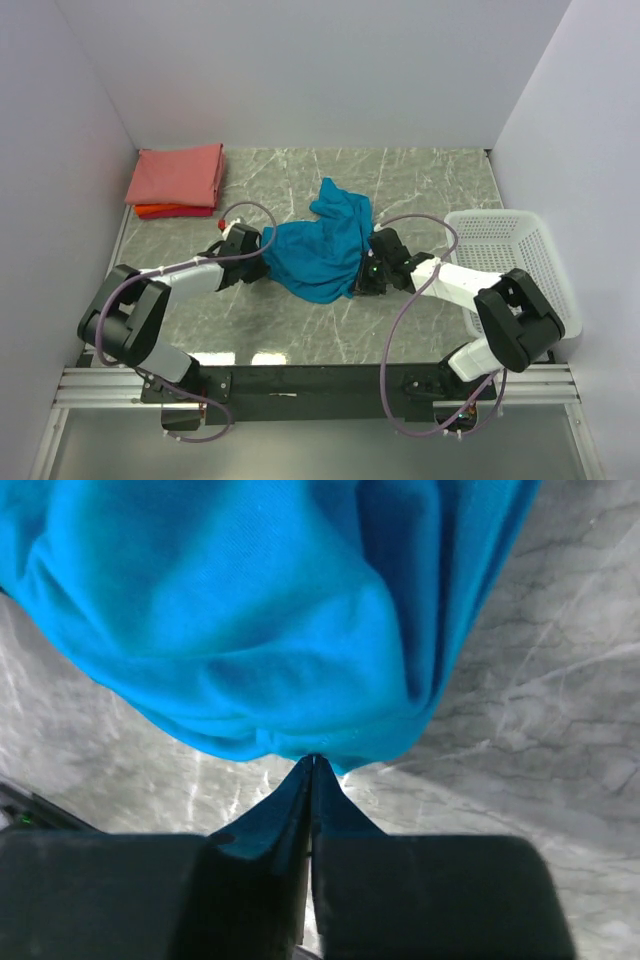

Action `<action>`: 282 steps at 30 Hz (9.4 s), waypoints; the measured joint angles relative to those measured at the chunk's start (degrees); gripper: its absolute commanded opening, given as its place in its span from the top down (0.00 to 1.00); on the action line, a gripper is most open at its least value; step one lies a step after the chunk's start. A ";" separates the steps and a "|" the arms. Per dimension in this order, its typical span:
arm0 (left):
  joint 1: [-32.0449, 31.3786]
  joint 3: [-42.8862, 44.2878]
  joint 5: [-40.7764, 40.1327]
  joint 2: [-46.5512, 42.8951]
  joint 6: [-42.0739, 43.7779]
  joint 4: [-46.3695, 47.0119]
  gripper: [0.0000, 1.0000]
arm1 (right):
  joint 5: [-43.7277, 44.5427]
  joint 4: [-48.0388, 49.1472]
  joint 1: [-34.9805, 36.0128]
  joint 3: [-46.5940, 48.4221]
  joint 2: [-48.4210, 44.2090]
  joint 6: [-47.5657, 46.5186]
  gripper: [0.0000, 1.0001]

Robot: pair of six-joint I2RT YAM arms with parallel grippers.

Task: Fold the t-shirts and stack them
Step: Flatten the tshirt out, then fold the tshirt

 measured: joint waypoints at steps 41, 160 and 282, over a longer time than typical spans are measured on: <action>-1.60 -3.08 -8.81 -34.67 1.55 -10.34 0.99 | 2.38 6.23 4.68 1.36 4.59 3.58 0.49; 10.38 21.35 -13.51 14.45 4.11 -14.36 0.00 | 7.82 -9.68 -20.06 15.06 10.97 -13.07 0.25; -3.28 11.74 -8.96 -27.82 -21.00 -54.71 0.99 | 22.21 -29.29 -12.94 -5.81 -22.25 9.90 1.00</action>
